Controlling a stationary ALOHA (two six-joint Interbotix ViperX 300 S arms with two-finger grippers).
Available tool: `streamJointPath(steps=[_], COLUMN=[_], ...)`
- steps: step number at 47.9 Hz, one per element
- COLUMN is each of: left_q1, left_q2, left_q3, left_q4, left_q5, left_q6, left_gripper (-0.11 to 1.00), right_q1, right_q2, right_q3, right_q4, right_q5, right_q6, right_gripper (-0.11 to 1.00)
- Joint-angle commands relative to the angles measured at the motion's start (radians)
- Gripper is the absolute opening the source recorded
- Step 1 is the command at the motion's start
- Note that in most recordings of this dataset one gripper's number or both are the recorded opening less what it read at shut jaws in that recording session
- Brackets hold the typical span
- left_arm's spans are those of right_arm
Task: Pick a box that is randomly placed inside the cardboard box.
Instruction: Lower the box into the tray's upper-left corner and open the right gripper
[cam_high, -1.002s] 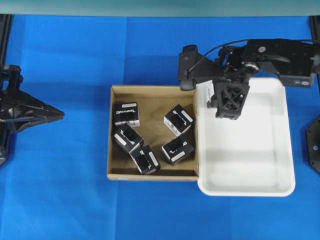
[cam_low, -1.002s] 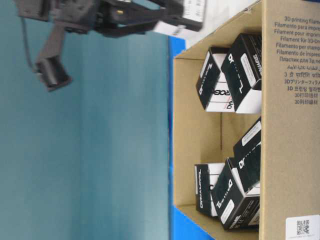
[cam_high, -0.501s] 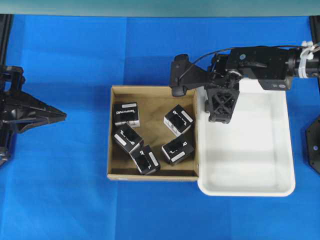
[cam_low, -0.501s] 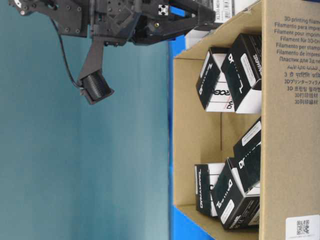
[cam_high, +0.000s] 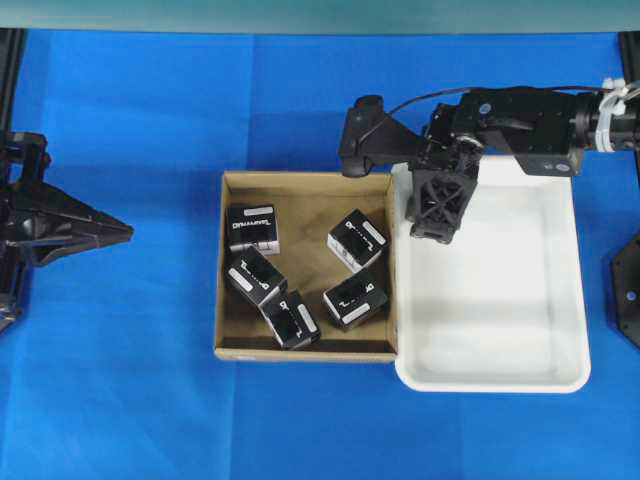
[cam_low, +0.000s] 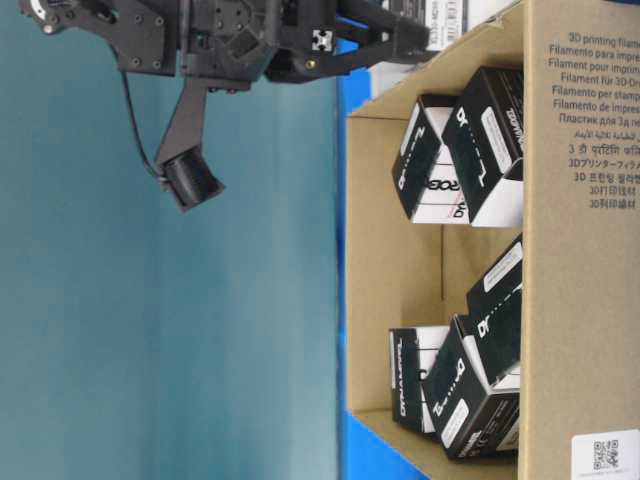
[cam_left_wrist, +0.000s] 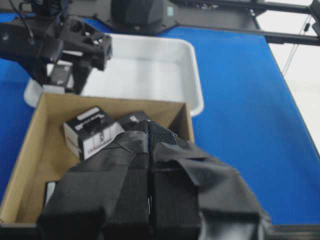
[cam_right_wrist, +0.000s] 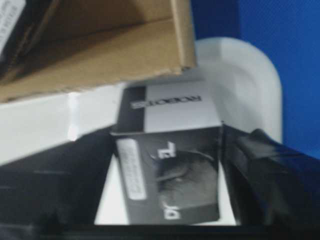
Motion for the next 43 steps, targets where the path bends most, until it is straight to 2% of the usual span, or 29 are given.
streamJointPath(steps=[1, 3, 6, 18, 24, 34, 43], left_q1=[-0.002, 0.0, -0.002, 0.0, 0.0, 0.0, 0.0], left_q2=[0.006, 0.006, 0.006, 0.005, 0.005, 0.005, 0.006], left_q3=[-0.025, -0.025, -0.026, -0.023, -0.023, -0.023, -0.021], left_q4=[0.002, 0.002, 0.002, 0.002, 0.002, 0.002, 0.002], left_q5=[-0.005, -0.005, -0.006, -0.005, -0.005, -0.005, -0.005], left_q6=[0.0, 0.0, 0.0, 0.002, 0.0, 0.0, -0.002], left_gripper=[-0.07, -0.07, -0.07, -0.07, -0.07, -0.07, -0.07], right_q1=[0.009, 0.009, 0.009, 0.006, 0.008, 0.009, 0.028], right_q2=[-0.011, -0.02, -0.031, -0.097, -0.178, -0.311, -0.365], right_q3=[-0.005, -0.006, -0.009, -0.023, -0.044, -0.046, -0.003], right_q4=[0.002, 0.002, 0.002, 0.002, 0.008, 0.008, 0.012], right_q5=[-0.012, -0.018, -0.023, -0.017, -0.028, -0.123, -0.175], right_q6=[-0.003, -0.005, -0.003, 0.011, 0.051, 0.129, 0.135], right_gripper=[0.89, 0.96, 1.0, 1.0, 1.0, 1.0, 1.0])
